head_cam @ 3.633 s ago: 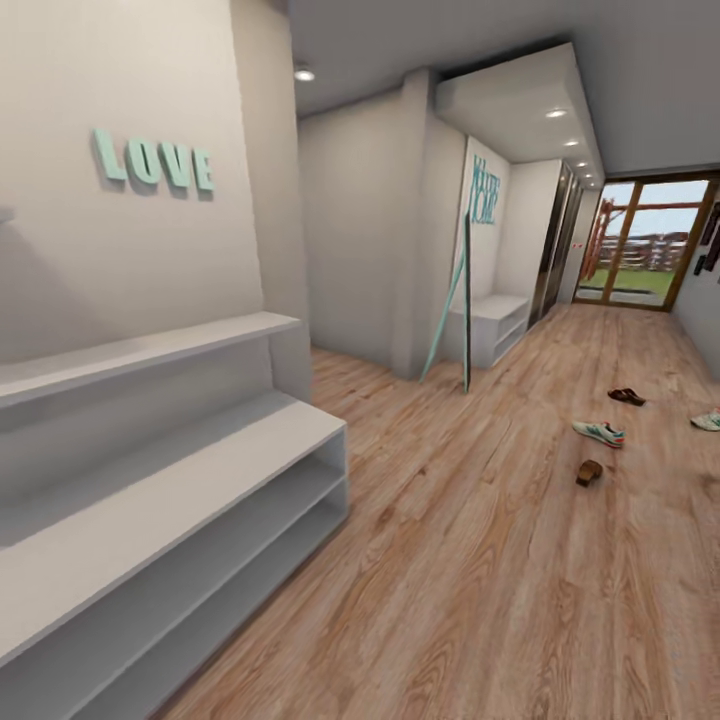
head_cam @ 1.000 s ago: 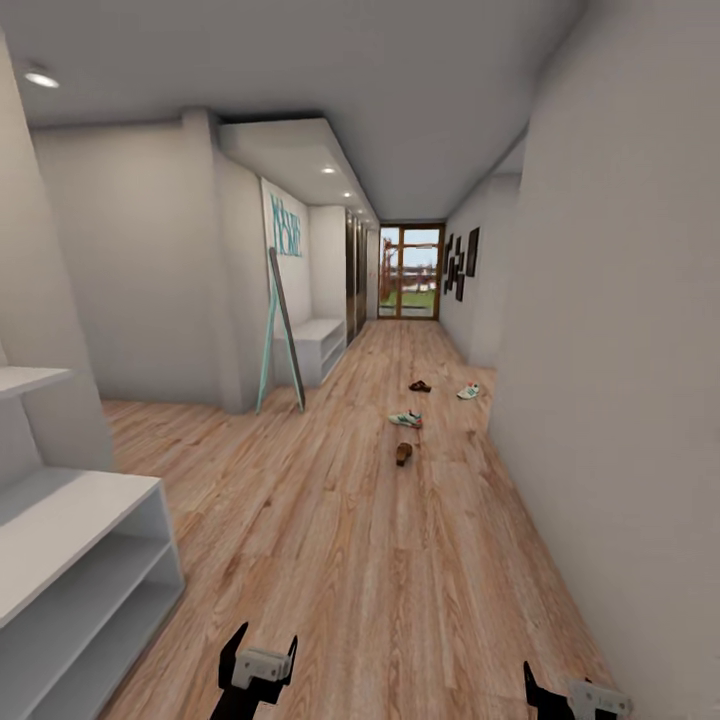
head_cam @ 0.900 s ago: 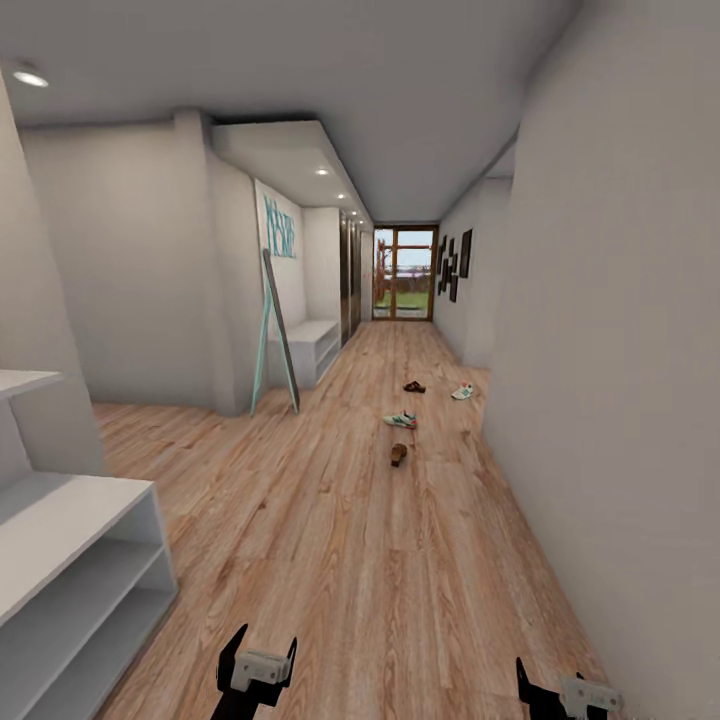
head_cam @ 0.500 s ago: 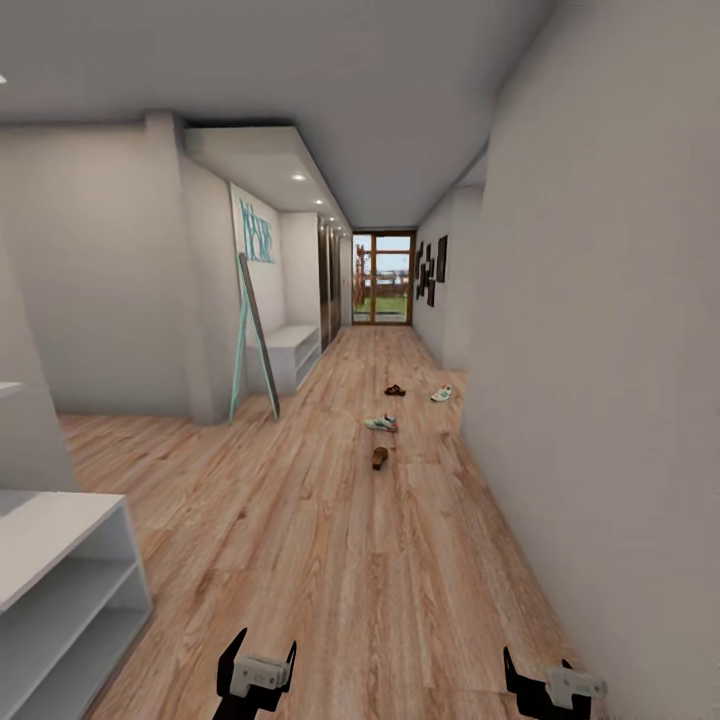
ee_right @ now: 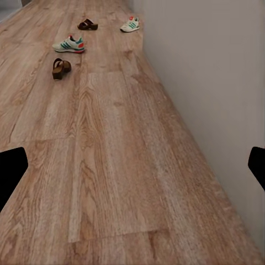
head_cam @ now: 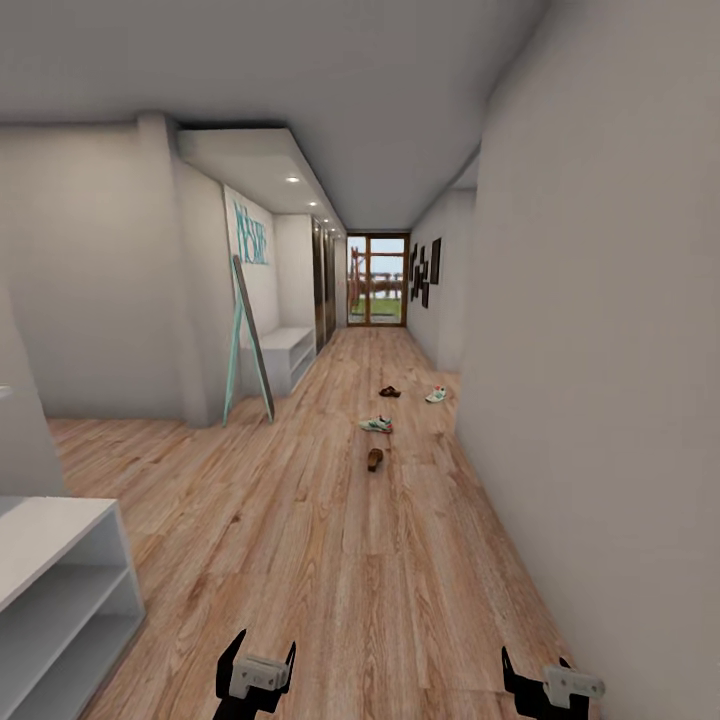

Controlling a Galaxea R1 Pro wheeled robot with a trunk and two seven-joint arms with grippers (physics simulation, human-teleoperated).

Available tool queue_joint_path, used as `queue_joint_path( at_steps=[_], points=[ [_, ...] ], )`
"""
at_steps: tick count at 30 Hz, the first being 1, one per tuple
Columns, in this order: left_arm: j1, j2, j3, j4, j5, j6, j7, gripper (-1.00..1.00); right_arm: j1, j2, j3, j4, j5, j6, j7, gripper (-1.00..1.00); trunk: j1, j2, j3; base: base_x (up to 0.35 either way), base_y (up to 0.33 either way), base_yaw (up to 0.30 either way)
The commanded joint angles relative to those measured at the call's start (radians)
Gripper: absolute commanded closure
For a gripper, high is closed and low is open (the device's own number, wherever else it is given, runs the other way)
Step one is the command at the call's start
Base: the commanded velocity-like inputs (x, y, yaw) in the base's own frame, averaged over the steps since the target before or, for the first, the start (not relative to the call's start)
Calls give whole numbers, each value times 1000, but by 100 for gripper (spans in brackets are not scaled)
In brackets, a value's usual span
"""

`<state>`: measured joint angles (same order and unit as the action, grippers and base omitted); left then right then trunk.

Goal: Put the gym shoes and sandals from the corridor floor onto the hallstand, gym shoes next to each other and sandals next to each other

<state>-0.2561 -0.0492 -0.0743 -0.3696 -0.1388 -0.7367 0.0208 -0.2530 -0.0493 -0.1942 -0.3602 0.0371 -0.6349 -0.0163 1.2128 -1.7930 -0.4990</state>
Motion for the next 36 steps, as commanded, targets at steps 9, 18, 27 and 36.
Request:
queue_joint_path(
  at_steps=[9,18,27,36],
  points=[
    [0,0,1,1,1,-1,1,-100,1,1,4,1,4,-2,-2,-100,0,0,-7,0,0,-11],
    [0,0,2,0,2,0,1,-100,1,2,5,1,5,-2,-2,-100,0,0,-20,0,0,-3],
    [0,0,1,0,11,0,2,-100,1,2,6,1,6,-2,-2,-100,0,0,-33,0,0,0],
    [0,-1,-1,0,46,1,1,-100,2,2,6,1,6,-2,-2,-100,0,0,-40,0,0,0]
  ],
)
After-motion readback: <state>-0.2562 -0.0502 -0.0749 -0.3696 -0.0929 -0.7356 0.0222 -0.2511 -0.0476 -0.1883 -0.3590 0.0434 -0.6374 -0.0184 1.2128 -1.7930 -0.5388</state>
